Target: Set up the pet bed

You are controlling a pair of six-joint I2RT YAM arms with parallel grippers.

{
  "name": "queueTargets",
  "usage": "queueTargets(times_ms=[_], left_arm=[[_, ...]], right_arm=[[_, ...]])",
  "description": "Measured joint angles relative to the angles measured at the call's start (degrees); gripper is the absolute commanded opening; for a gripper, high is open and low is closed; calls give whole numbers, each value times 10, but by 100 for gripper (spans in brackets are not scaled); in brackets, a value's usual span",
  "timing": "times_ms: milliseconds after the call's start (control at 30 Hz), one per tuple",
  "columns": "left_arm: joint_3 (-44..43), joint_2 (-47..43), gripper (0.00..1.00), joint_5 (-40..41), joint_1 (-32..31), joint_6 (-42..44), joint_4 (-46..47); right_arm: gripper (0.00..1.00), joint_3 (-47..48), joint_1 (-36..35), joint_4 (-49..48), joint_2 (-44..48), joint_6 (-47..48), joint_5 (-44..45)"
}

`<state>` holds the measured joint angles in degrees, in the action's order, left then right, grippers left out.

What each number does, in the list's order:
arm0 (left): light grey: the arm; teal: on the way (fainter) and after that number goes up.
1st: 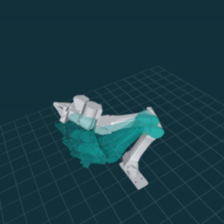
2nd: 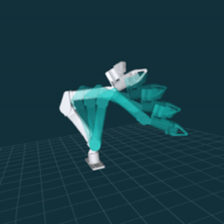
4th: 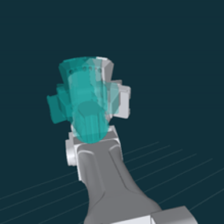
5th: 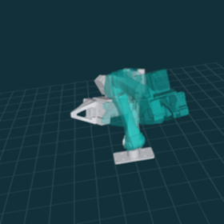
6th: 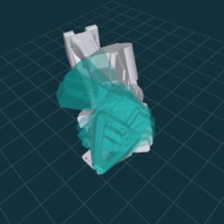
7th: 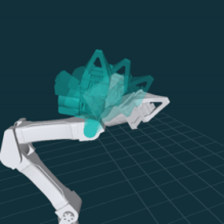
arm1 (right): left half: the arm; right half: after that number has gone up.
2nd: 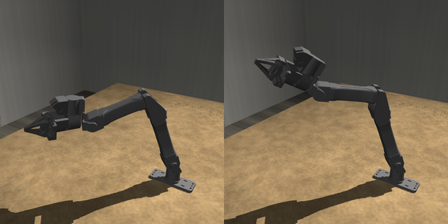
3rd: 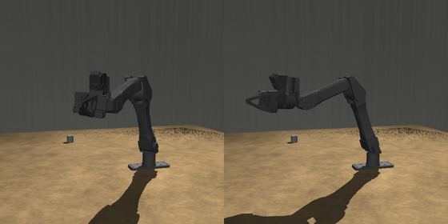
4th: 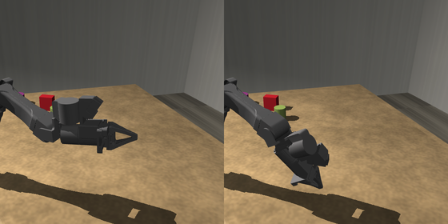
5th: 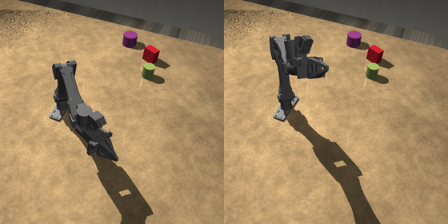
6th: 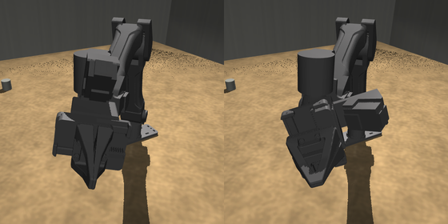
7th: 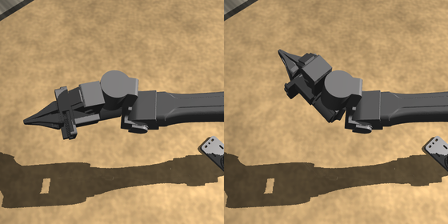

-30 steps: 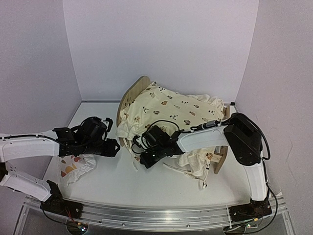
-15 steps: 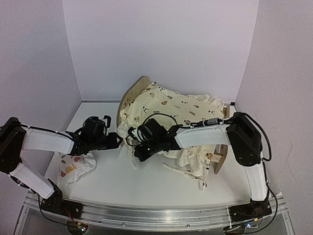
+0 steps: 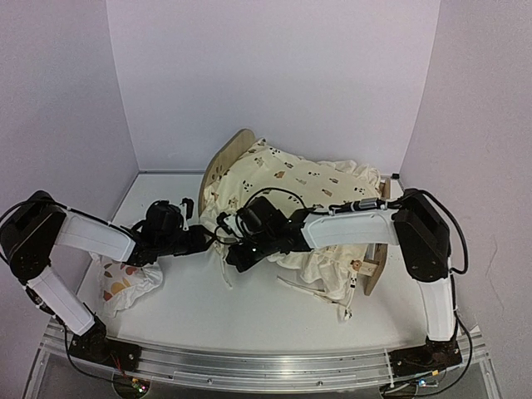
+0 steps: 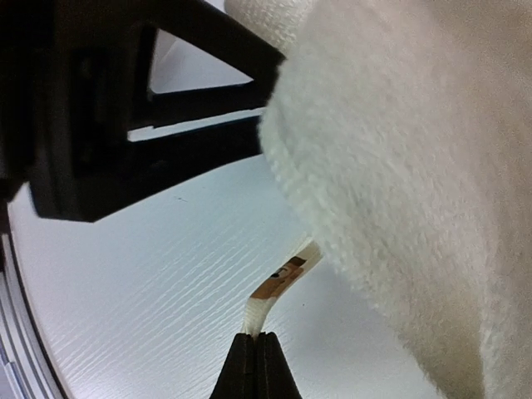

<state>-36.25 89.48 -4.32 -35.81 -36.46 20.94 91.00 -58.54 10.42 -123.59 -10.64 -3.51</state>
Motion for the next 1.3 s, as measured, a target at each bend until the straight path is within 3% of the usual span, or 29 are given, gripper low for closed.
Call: queueTargets(times_ms=[367,1300], left_arm=[[18,19,45,-6,1,-29,37],[28,81,24,-25,1,-76,165]], right_arm=[[0,-12,0,-1,47,-8,-49],[0,-19,0,0,47,-15,-72]])
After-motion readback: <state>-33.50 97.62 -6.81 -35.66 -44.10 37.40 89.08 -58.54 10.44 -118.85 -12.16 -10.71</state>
